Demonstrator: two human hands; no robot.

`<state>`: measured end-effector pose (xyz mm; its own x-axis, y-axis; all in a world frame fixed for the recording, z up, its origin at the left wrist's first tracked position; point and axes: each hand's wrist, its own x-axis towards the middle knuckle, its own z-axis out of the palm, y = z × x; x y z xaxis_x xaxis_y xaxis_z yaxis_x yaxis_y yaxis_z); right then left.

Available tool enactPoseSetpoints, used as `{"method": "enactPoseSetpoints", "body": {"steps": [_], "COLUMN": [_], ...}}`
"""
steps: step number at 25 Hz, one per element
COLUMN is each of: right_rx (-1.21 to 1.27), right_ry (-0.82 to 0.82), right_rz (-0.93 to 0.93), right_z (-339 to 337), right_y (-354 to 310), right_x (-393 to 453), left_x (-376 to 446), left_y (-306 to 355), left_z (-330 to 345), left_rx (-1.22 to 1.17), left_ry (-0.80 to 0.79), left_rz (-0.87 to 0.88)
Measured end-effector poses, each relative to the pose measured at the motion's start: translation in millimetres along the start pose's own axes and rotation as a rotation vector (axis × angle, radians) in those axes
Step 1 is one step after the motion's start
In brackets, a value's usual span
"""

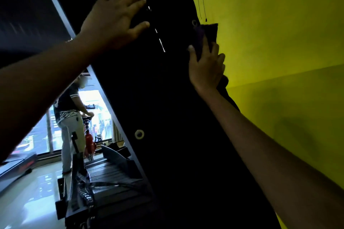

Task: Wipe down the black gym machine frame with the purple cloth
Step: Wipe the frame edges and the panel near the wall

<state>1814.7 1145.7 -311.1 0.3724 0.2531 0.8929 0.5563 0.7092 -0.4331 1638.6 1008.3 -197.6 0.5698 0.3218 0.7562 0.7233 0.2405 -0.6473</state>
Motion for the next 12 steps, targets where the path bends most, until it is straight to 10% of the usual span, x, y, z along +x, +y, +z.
{"method": "enactPoseSetpoints", "body": {"steps": [4,9,12], "right_rx": [0.044,-0.019,0.024], "right_ry": [-0.041,-0.048,0.014], "right_rz": [-0.529,0.127,-0.161], "right_z": [-6,-4,-3], "right_y": [18,-1,-31], "right_x": [-6,-6,-62], "left_x": [1,-4,-3], "left_y": [4,9,13], "left_z": [-5,-7,-6], "left_rx": [-0.041,-0.052,-0.026], "left_ry": [0.099,0.180,0.149], "left_rz": [0.024,0.002,-0.051]}}
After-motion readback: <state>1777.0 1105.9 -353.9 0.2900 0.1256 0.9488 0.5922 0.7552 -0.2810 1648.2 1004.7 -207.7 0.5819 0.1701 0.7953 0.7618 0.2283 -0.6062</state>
